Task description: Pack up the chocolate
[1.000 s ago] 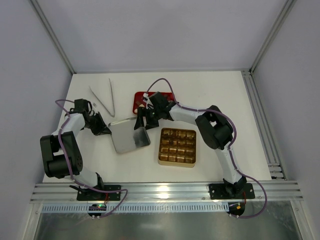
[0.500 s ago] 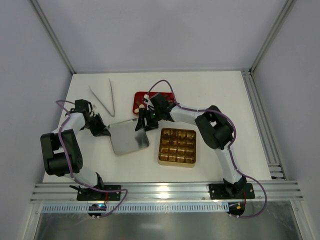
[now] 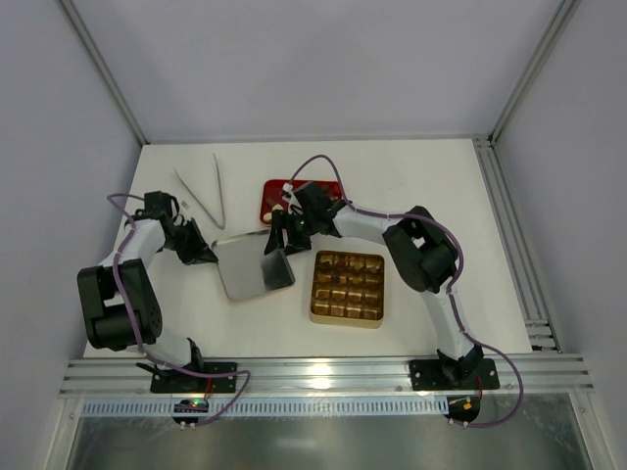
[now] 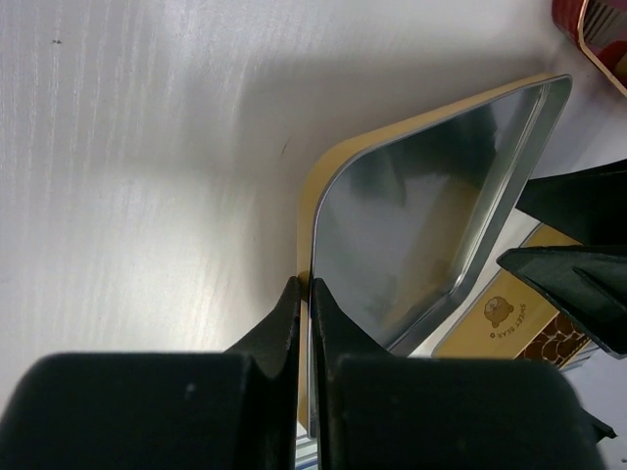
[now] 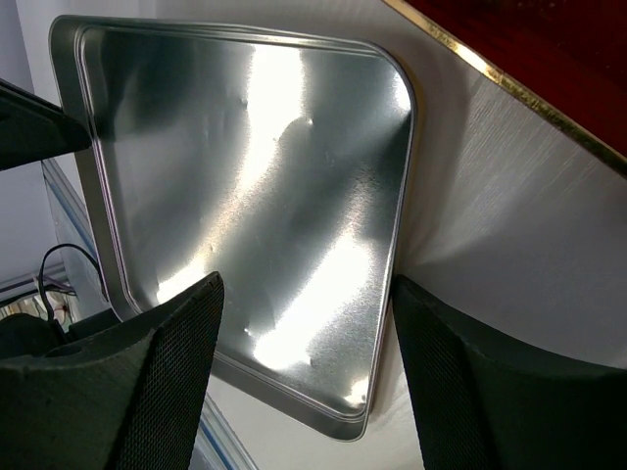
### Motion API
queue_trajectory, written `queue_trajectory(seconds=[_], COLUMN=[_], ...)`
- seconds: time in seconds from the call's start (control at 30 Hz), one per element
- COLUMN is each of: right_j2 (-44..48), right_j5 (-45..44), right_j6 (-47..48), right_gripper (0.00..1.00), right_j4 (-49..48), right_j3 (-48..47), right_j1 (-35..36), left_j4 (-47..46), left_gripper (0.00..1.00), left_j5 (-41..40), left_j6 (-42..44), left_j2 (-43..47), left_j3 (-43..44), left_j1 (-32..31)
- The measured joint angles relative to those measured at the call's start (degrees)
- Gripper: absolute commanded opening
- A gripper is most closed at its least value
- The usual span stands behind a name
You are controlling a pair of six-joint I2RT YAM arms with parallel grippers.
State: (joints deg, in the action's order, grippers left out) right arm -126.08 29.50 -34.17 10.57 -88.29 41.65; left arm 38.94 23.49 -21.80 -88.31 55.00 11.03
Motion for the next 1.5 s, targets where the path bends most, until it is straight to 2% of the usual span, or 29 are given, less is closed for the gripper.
queue_trajectory(seconds=[0.3,0.6,0.9,1.1,1.37,1.5], right_j2=[0.0,0.0,0.1,1.3,5.5,7.5], right_j5=[-0.6,1.0,8.3,10.2,11.8,12.5], right_j6=[0.0,-0.3,-5.9,-8.6,-11.6,-13.0], right_gripper=[0.75,0.73,0.52,0.41,0.32,0.22], right_j4=[0.2,-1.7,-11.2,-14.0,-16.6,-18.4], right_j3=[-0.2,0.6,7.2,10.3,11.5,11.6], right_j1=[-0.1,-0.5,-2.4,-2.4,-2.4,-2.4], left_j4=[0.9,1.2,1.2,1.2,1.0,1.0], left_gripper=[0.00,0.00,0.00,0.00,0.00,0.00], left_j5=[1.0,1.9,2.9,3.8,4.7,4.8], left_j6=[0.0,0.0,-0.1,-0.3,-0.6,-0.8], left_j2=[1.9,2.3,2.3,2.3,2.3,2.6], left_j3=[0.1,0.1,0.1,0.1,0.6,1.3], left_j1=[0.0,0.0,0.0,0.0,-0.1,-0.6])
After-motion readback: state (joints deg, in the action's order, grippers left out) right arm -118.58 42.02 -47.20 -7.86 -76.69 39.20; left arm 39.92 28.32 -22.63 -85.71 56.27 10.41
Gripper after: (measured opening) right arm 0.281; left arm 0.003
